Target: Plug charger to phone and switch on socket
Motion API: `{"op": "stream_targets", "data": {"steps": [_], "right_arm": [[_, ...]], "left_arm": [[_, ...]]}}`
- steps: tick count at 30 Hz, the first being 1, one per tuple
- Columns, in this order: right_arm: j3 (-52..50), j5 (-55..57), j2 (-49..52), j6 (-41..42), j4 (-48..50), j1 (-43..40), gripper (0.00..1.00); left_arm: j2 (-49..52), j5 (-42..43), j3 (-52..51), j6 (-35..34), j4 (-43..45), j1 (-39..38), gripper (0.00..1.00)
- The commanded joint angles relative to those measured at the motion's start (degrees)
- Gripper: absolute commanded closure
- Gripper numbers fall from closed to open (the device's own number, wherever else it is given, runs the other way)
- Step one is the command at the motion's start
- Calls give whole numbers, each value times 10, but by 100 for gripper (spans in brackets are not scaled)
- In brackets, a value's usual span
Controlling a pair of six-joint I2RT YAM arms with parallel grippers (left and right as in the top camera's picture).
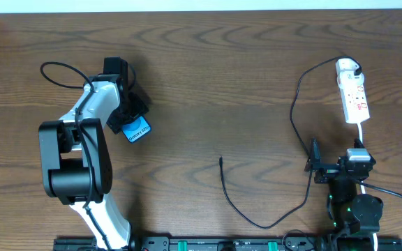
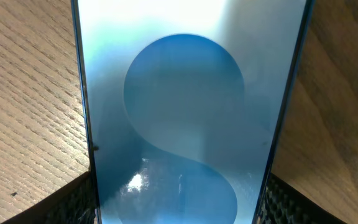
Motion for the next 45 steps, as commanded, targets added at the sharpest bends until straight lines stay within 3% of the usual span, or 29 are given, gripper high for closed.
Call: {"op": "stream_targets", "data": {"steps": [1, 11, 33, 35, 45], "right_arm": [[-1, 4, -4, -8, -2, 4, 1], [-1, 4, -4, -8, -2, 4, 1], [-1, 4, -4, -8, -2, 4, 1], [-1, 4, -4, -8, -2, 4, 1], [-1, 4, -4, -8, -2, 4, 1]], "left_arm": [[40, 12, -22, 9, -7, 3, 67], [33, 12, -7, 9, -15, 3, 85], [-164, 27, 3, 9, -35, 3, 87], [-165, 26, 3, 16, -43, 3, 92], [-147, 22, 3, 18, -54, 3, 93]]}}
